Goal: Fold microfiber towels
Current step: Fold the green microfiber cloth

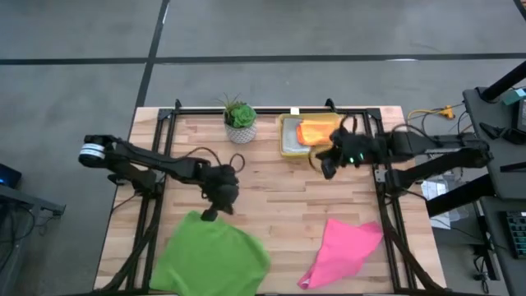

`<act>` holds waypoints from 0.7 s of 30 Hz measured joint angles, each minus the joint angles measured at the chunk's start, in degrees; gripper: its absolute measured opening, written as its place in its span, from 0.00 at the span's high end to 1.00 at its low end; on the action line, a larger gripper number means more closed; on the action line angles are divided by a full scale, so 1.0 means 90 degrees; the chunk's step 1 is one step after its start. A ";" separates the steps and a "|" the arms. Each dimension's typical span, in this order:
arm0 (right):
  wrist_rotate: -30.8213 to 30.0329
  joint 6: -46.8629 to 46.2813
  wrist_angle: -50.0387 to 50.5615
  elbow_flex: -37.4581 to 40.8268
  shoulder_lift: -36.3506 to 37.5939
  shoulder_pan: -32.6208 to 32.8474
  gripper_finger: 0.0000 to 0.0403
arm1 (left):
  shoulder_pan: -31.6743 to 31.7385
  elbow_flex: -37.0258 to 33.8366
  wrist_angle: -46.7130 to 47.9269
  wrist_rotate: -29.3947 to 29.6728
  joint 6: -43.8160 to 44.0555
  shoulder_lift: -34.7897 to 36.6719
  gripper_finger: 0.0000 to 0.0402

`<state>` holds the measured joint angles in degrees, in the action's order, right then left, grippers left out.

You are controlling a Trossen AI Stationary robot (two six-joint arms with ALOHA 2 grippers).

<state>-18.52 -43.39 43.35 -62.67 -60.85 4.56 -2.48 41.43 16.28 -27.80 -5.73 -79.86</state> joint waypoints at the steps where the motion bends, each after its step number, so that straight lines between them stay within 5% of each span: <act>1: -0.0121 -0.0276 -0.0019 0.0120 0.0043 0.0259 0.98 | 0.0000 0.0033 0.0395 -0.0017 0.0009 -0.0099 1.00; 6: -0.0581 -0.1465 -0.0378 0.0728 -0.0071 0.1448 0.98 | -0.0218 0.0073 0.1419 -0.1015 -0.0130 -0.0342 1.00; 10: -0.0758 -0.2051 -0.1107 0.1195 -0.0455 0.2044 0.98 | -0.0837 0.0081 0.1324 -0.1099 -0.0561 -0.0594 1.00; 15: -0.0785 -0.2348 -0.2357 0.1483 -0.1070 0.2482 0.98 | -0.1022 0.0216 0.0444 0.0491 0.0284 -0.1429 1.00; 21: -0.0784 -0.1963 -0.3812 0.1525 -0.1954 0.2804 0.98 | -0.0423 0.0946 -0.0142 0.2039 0.1283 -0.2575 1.00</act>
<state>-25.57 -61.05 9.04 -48.95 -78.44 29.79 -6.29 49.95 15.00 -9.45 5.82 -103.04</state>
